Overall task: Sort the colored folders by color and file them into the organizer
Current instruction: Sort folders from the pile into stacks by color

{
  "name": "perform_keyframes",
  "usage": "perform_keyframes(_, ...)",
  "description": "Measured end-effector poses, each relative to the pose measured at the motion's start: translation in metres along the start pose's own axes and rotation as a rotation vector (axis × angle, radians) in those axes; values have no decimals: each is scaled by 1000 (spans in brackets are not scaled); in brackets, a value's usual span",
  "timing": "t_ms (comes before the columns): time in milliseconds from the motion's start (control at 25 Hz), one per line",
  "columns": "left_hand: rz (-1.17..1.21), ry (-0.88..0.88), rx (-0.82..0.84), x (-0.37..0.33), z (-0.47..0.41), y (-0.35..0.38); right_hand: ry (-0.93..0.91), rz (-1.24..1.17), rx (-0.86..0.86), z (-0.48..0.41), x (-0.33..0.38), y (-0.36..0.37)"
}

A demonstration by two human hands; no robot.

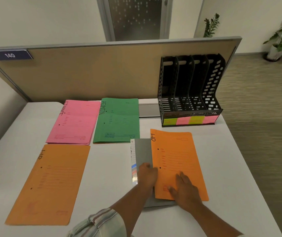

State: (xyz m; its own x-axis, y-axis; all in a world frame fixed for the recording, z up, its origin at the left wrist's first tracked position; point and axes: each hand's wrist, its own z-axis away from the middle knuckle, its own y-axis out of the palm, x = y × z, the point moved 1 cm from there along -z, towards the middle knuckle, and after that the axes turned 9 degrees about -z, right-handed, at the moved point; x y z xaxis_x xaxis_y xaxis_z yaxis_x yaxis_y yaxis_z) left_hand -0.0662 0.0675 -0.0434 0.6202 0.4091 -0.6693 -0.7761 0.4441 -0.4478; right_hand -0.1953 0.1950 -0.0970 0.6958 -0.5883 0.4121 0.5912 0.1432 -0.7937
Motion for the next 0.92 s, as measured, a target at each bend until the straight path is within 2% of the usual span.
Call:
perform_keyframes(160,33,16,87,-9,8,7,5,-27,3,-1,-5,-5)
perform_keyframes(400,30,-35,96,-6,14,9,19,-75,-50,-1,-10,-16)
perform_keyframes(640,213,-71,187,6,19,-9,135,-163,-165,-5,-8,-27)
perform_keyframes(800,309,-65,215,15,8,-40,260,-381,-288,-12,1,-35)
perform_keyframes(920,329,-60,204,20,-1,-69,288,-570,-335,-21,13,-38)
